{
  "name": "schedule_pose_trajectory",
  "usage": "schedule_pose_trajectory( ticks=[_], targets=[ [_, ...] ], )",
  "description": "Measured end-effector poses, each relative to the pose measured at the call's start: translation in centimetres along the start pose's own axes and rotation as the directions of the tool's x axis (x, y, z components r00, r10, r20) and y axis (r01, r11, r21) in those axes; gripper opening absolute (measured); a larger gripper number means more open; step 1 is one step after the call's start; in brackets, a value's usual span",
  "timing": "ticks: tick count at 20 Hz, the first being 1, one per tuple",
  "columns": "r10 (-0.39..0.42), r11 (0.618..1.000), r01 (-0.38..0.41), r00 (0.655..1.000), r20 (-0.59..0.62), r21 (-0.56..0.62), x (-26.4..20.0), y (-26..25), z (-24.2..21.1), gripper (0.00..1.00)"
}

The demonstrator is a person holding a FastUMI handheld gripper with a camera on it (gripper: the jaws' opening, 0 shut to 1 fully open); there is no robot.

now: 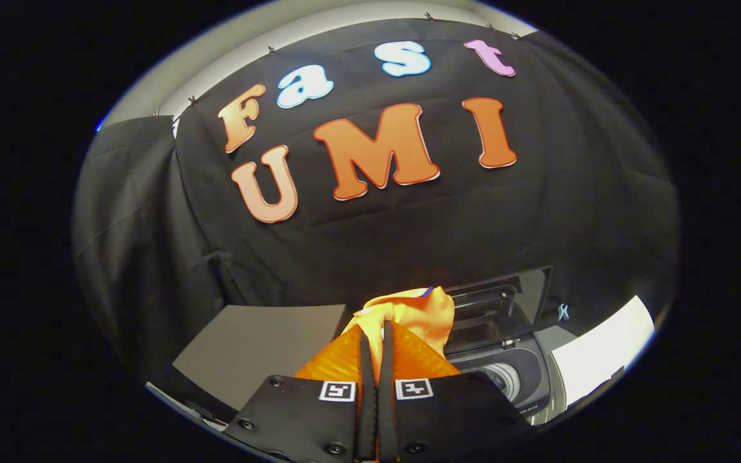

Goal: Put the clothes into the washing machine and then close the washing machine lid.

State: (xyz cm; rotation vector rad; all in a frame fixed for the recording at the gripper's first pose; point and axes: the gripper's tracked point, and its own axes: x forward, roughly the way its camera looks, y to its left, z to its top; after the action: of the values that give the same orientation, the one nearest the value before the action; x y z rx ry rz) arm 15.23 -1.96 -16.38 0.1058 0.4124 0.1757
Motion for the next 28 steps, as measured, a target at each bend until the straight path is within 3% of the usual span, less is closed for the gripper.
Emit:
schedule_pose_trajectory(
  ticks=[8, 15, 20, 26, 28],
  targets=[
    [-0.102, 0.990, 0.113, 0.986, -0.133, 0.084, 6.6, -10.8, -9.4, 0.09],
    [-0.145, 0.980, 0.175, 0.955, -0.259, 0.094, 12.9, -15.4, -16.5, 0.09],
    [-0.162, 0.976, 0.204, 0.920, -0.357, 0.082, 15.9, -17.1, -21.7, 0.09],
    [-0.195, 0.966, 0.253, 0.846, -0.495, 0.051, 18.1, -20.2, -27.5, 0.09],
    [-0.200, 0.964, 0.260, 0.836, -0.510, 0.049, 18.7, -21.0, -28.6, 0.09]
  ],
)
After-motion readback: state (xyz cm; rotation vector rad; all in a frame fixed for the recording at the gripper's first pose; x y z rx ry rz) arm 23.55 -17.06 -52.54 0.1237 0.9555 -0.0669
